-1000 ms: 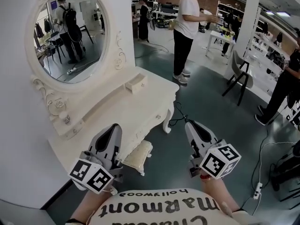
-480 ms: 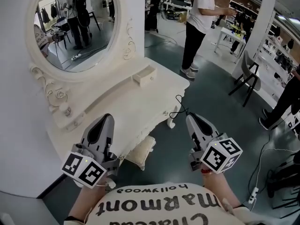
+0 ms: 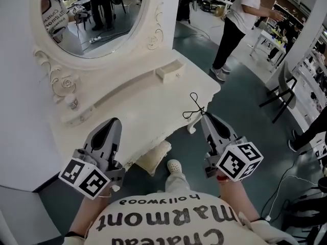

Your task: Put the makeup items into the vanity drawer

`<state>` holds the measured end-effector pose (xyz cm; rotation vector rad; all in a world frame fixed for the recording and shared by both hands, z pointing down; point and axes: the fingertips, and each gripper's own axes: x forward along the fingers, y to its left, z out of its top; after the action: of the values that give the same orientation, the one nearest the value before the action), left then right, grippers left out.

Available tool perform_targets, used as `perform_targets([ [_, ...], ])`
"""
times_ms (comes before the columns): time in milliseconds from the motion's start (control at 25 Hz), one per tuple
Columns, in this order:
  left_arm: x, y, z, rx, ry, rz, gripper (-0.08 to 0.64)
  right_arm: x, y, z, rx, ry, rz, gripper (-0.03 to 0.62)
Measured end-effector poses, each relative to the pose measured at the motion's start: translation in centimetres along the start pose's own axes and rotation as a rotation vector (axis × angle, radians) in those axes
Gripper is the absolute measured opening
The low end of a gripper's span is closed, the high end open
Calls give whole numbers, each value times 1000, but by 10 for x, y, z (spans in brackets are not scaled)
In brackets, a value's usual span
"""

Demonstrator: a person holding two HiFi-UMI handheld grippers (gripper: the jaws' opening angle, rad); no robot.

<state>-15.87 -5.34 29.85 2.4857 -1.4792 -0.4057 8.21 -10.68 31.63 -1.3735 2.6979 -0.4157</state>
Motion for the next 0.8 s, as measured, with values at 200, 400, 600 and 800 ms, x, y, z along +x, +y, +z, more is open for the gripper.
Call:
perform_targets([
  [200,30,14,13,33,-52,81,8,44,-33,9,20,14,67,38],
  [400,63,34,27,33,-109,170,8,102,-70,29,48,28,149,38],
  [600,85,45,33,35,-165,256,8,158,-103,48,68,25,235,38],
  [800,107,49,31,57,-189,299,8,193,-139,49,105,34,250,38],
])
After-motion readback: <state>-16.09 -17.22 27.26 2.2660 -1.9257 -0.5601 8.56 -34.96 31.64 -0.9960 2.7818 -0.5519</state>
